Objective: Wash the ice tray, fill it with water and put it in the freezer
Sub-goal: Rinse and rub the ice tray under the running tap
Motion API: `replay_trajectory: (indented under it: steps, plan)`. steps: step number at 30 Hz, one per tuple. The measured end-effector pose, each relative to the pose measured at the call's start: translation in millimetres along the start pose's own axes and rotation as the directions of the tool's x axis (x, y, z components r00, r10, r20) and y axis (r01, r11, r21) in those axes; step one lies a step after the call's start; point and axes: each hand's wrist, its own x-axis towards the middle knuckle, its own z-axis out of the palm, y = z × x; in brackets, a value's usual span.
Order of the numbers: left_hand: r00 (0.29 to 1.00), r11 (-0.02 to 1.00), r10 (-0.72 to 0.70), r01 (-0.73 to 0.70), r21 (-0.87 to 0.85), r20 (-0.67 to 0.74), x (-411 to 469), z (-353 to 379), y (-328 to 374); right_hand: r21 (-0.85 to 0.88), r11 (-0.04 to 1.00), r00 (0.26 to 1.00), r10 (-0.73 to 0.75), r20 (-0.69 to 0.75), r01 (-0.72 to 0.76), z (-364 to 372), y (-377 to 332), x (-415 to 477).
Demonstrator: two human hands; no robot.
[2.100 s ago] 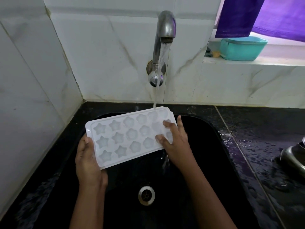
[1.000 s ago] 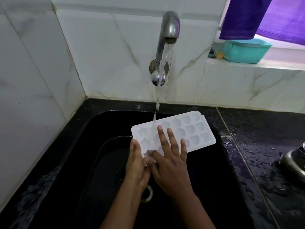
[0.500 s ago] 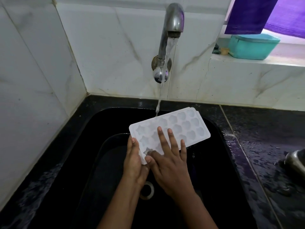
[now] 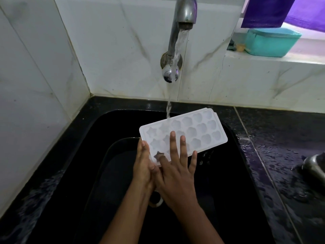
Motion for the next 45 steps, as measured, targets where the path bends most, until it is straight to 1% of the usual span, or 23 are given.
replay_trajectory:
  steps: [3, 7, 9, 11, 13, 16, 18, 20, 23, 25, 28, 30, 33, 34, 36, 38, 39, 41, 42, 43, 45]
  plan:
    - [0.999, 0.999, -0.028, 0.028, -0.020, -0.028, 3, 1, 0, 0.003, 1.000, 1.000, -0.027, 0.016, 0.027, -1, 8, 3]
    - [1.000, 1.000, -0.023, 0.023, -0.005, 0.002, 1, 1, -3, -0.064, 0.998, 0.999, 0.019, -0.045, -0.022, -4, 3, 2]
    - [1.000, 1.000, -0.013, 0.013, -0.013, -0.002, 2, -1, -2, -0.033, 0.999, 1.000, 0.012, -0.027, -0.013, -2, -3, 0]
    - [1.000, 0.999, -0.008, 0.007, -0.034, -0.029, 4, -2, 1, 0.011, 1.000, 1.000, -0.028, 0.007, 0.028, -1, -1, 2]
    - [0.999, 0.998, -0.006, 0.004, -0.061, -0.038, 5, -1, 1, 0.003, 0.999, 0.999, -0.044, 0.014, 0.044, -3, 6, 5]
    - [0.999, 0.999, -0.018, 0.016, -0.029, -0.040, 2, 3, 1, -0.053, 0.999, 0.999, 0.009, -0.051, -0.012, -5, 4, 3]
    - [1.000, 1.000, -0.003, 0.003, -0.003, -0.010, 0, 3, 1, -0.065, 0.997, 0.997, 0.034, -0.076, -0.039, -3, -4, 1]
    - [1.000, 1.000, 0.018, -0.018, -0.006, 0.013, 0, 2, 3, -0.022, 0.999, 0.998, 0.027, -0.050, -0.028, -1, -9, 0]
    - [0.999, 0.998, 0.034, -0.035, -0.056, -0.027, 3, 2, 7, 0.031, 0.999, 0.999, -0.038, -0.025, 0.039, -3, 0, 4]
    - [0.999, 0.997, 0.034, -0.035, -0.069, -0.017, 2, 6, 6, 0.016, 1.000, 0.998, -0.001, -0.062, 0.002, -7, 3, 6]
    - [0.999, 0.999, 0.045, -0.044, -0.024, 0.016, -2, 6, 1, -0.028, 0.999, 0.995, 0.030, -0.092, -0.032, -7, -4, 3]
    - [0.998, 0.999, 0.054, -0.054, -0.007, 0.029, -3, 5, 2, 0.043, 0.999, 0.999, 0.019, -0.042, -0.018, -6, -7, 2]
    - [0.999, 0.998, 0.040, -0.041, -0.052, -0.021, 1, 6, 3, 0.106, 0.994, 1.000, -0.014, -0.001, 0.014, -9, 5, 7]
    - [0.999, 0.997, 0.035, -0.037, -0.069, -0.021, 1, 7, 2, 0.100, 0.995, 1.000, 0.001, -0.016, 0.001, -10, 7, 8]
    - [0.999, 0.999, 0.031, -0.030, -0.043, 0.008, -1, 8, -1, 0.043, 0.998, 0.997, 0.040, -0.062, -0.038, -11, 3, 8]
    - [0.999, 0.999, 0.041, -0.041, -0.003, 0.025, -3, 6, -2, 0.011, 0.999, 0.998, 0.040, -0.043, -0.039, -8, -4, 4]
    - [0.999, 0.999, 0.043, -0.043, -0.003, 0.017, -3, 5, -1, 0.042, 0.999, 1.000, 0.028, -0.005, -0.027, -7, -5, 2]
    - [0.999, 0.999, 0.036, -0.037, -0.033, -0.020, 0, 4, 3, 0.160, 0.987, 0.997, -0.012, 0.076, -0.001, -9, 0, 5]
    - [0.999, 0.998, 0.034, -0.036, -0.048, -0.037, 1, 5, 3, 0.208, 0.978, 0.996, -0.019, 0.089, 0.000, -11, 5, 8]
    - [0.998, 0.998, 0.033, -0.036, -0.059, -0.044, 2, 6, 2, 0.228, 0.974, 0.997, -0.007, 0.074, -0.010, -13, 9, 10]
    - [0.999, 0.998, 0.025, -0.026, -0.054, -0.022, 0, 9, -2, 0.159, 0.987, 0.999, 0.040, -0.008, -0.039, -16, 8, 10]
